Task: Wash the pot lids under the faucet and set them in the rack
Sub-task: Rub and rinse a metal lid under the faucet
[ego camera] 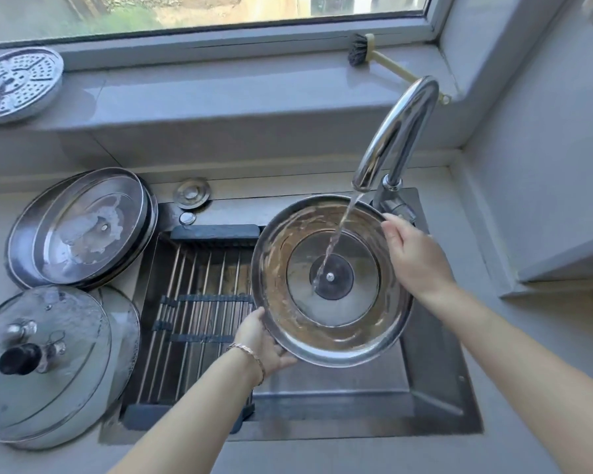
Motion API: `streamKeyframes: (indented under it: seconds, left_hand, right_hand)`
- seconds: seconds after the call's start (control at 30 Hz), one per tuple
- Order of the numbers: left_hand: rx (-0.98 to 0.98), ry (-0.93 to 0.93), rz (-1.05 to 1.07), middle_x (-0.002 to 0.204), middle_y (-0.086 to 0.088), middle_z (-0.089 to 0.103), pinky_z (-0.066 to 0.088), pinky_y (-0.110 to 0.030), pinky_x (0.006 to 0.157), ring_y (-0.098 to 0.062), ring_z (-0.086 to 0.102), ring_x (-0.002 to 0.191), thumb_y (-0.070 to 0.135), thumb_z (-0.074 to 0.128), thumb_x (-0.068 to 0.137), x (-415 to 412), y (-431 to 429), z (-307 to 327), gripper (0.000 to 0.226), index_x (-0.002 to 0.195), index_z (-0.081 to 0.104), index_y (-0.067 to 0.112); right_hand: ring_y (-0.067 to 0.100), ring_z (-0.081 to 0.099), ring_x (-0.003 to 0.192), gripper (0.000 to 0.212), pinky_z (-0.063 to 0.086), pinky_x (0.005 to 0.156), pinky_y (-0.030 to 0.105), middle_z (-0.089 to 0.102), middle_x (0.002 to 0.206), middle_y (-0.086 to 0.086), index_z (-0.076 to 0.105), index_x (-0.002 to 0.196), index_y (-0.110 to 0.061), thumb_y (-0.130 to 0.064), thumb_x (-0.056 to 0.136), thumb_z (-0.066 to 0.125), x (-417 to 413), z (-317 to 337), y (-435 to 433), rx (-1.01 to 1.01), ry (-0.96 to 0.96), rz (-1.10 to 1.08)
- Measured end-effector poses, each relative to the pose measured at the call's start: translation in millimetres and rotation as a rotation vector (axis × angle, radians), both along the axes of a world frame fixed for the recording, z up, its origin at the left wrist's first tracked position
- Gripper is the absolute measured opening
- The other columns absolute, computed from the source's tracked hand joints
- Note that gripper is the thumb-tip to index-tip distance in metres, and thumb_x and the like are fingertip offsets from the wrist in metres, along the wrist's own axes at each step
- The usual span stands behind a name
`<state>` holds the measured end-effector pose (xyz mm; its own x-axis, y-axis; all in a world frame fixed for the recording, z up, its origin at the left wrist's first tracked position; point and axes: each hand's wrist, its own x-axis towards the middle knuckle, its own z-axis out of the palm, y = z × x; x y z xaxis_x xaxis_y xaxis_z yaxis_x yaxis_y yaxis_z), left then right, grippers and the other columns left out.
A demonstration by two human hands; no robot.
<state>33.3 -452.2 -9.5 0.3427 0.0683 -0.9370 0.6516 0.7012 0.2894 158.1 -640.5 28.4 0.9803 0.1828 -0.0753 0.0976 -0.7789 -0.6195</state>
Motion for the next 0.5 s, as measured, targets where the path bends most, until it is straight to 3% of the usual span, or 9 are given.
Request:
streamKeyframes:
  seconds: [0.1,0.17,0.23,0.4,0.5]
  left_hand:
    - [-0.014,-0.071,0.043,0.125,-0.016,0.054,0.044,-0.055,0.086,-0.037,0.052,0.117,0.051,0.030,0.095,4.8,-0.5,6.1,0.046,0.124,0.045,0.019]
    - [0.040,-0.132,0.043,0.130,-0.015,0.053,0.046,-0.053,0.082,-0.037,0.052,0.117,0.059,0.028,0.092,5.6,6.9,9.5,0.059,0.133,0.043,0.018]
    - [0.097,-0.196,0.030,0.137,-0.013,0.050,0.046,-0.053,0.087,-0.038,0.051,0.119,0.063,0.022,0.092,4.5,17.1,17.1,0.064,0.140,0.039,0.024]
    - [0.223,-0.338,-0.033,0.136,-0.007,0.052,0.040,-0.051,0.100,-0.029,0.051,0.119,0.060,0.018,0.093,0.7,37.2,38.6,0.059,0.138,0.041,0.030]
    - [0.281,-0.395,-0.086,0.139,0.002,0.048,0.035,-0.047,0.106,-0.023,0.044,0.128,0.057,0.019,0.095,2.8,39.3,42.6,0.057,0.141,0.036,0.028]
  right_hand:
    - [0.023,0.052,0.122,0.039,0.035,0.089,0.020,0.059,0.129,0.005,0.050,0.134,-0.016,-0.028,0.100,0.035,1.0,-1.2,-2.3,0.136,-0.094,0.010]
    - [0.019,0.050,0.123,0.039,0.029,0.088,0.009,0.058,0.130,0.004,0.050,0.134,-0.014,-0.026,0.100,0.036,-2.2,-12.1,-3.8,0.273,-0.064,-0.054]
    - [0.016,0.045,0.126,0.040,0.025,0.092,0.007,0.055,0.130,0.001,0.047,0.136,-0.011,-0.026,0.100,0.034,-8.3,-29.0,-3.0,0.380,0.020,-0.148]
    - [0.023,0.035,0.136,0.044,0.025,0.103,0.019,0.041,0.146,0.012,0.038,0.140,-0.004,-0.025,0.102,0.030,-35.0,-69.8,8.4,0.545,0.348,-0.465]
    - [0.027,0.035,0.135,0.045,0.028,0.108,0.029,0.040,0.145,0.014,0.037,0.141,-0.003,-0.026,0.102,0.028,-52.2,-80.5,17.3,0.559,0.533,-0.538]
